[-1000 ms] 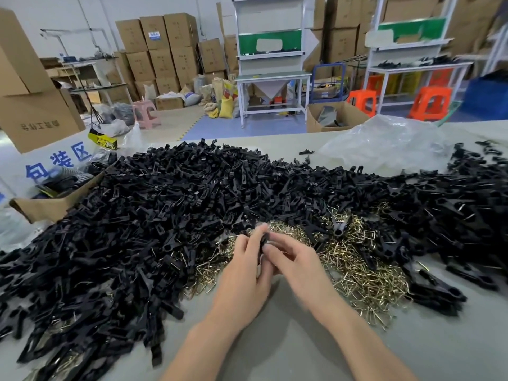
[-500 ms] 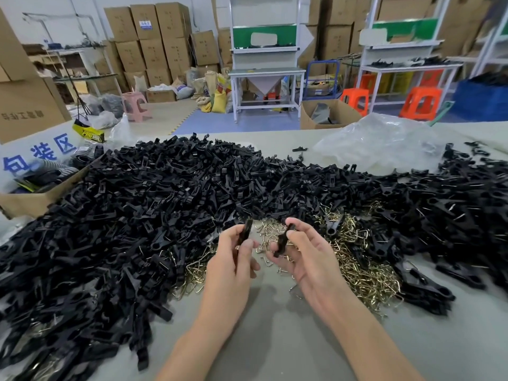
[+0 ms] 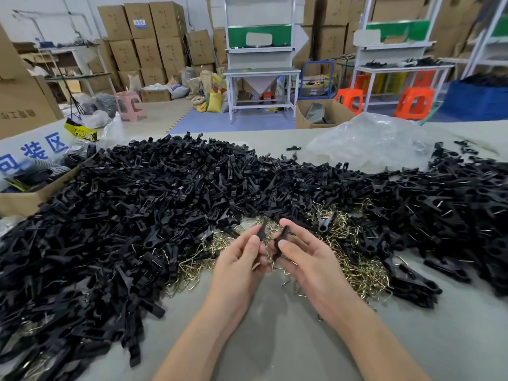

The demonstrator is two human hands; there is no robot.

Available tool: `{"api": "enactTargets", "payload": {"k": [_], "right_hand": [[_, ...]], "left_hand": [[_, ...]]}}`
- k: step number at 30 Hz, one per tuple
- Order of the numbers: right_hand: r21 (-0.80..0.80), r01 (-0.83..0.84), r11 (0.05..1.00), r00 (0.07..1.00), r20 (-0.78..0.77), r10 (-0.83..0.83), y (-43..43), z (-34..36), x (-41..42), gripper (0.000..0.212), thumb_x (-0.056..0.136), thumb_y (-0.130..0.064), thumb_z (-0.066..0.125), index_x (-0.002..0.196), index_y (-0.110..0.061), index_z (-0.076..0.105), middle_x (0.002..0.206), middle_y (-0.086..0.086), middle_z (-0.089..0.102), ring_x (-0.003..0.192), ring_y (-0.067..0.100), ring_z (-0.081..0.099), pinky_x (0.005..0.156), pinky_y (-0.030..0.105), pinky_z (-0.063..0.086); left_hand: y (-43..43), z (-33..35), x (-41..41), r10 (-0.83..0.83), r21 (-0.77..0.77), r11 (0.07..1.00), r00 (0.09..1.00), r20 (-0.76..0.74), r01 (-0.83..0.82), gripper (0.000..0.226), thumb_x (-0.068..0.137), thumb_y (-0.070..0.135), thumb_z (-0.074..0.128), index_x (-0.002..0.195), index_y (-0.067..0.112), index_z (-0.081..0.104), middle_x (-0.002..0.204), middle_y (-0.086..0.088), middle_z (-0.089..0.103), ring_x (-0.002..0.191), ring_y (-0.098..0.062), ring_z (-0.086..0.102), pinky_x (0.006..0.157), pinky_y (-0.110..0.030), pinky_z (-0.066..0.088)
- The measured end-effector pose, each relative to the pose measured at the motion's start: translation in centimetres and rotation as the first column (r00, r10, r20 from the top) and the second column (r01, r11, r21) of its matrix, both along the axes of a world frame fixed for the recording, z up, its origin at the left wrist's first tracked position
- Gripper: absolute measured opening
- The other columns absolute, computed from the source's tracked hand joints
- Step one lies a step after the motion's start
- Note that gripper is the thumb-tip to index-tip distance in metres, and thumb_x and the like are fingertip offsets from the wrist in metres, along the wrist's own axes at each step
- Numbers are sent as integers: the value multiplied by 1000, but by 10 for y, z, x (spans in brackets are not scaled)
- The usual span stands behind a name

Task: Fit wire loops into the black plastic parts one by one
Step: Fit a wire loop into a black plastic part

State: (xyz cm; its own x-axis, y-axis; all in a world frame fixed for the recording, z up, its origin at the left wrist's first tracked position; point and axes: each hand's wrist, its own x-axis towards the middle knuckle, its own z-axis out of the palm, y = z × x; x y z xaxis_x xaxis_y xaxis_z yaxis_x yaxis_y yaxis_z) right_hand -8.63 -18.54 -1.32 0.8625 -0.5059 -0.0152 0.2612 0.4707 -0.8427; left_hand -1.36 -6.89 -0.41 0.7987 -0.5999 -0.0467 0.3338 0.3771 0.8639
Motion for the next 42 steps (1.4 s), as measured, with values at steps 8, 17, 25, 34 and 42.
{"api": "enactTargets", "payload": {"k": [8, 17, 25, 34, 42], "right_hand": [[-73, -9, 997, 1000, -23, 7, 0, 5, 4, 35, 96, 2, 61, 109, -27, 79, 115, 6, 76, 106, 19, 73, 82, 26, 59], [-102, -32, 994, 999, -18, 30, 1, 3, 3, 35, 95, 0, 64, 109, -29, 77, 114, 6, 76, 108, 21, 73, 84, 25, 58], [-125, -24, 992, 999, -25, 21, 1, 5, -2, 33, 95, -2, 65, 109, -29, 77, 115, 7, 76, 110, 23, 72, 86, 26, 58], [-143, -29, 989, 999, -35, 24, 0, 3, 0, 31, 94, -4, 67, 111, -28, 76, 115, 7, 75, 110, 23, 72, 87, 26, 58], [-143, -12, 990, 1000, 8, 13, -1, 0, 0, 26, 76, -17, 78, 102, -24, 77, 110, 11, 76, 106, 25, 73, 84, 25, 58]], "left_hand": [[3, -5, 1, 19, 146, 989, 993, 118, -36, 18, 99, 17, 56, 113, 17, 69, 93, 0, 74, 74, -6, 65, 65, -25, 54], [2, -3, -3, 32, 145, 988, 986, 164, -57, 22, 99, 18, 59, 99, 28, 78, 97, 2, 77, 80, -4, 67, 64, -22, 53], [2, -7, -5, 62, 193, 974, 960, 274, -118, 16, 99, 20, 60, 103, 26, 75, 103, 1, 77, 89, -9, 69, 71, -24, 55], [3, -7, -4, 48, 193, 975, 958, 282, -106, 17, 98, 23, 61, 102, 32, 75, 104, 3, 76, 90, -7, 68, 70, -22, 54], [6, -6, -5, 45, 274, 941, 879, 474, -196, 13, 100, 21, 60, 102, 26, 72, 90, 10, 75, 80, -3, 66, 68, -20, 54]]}}
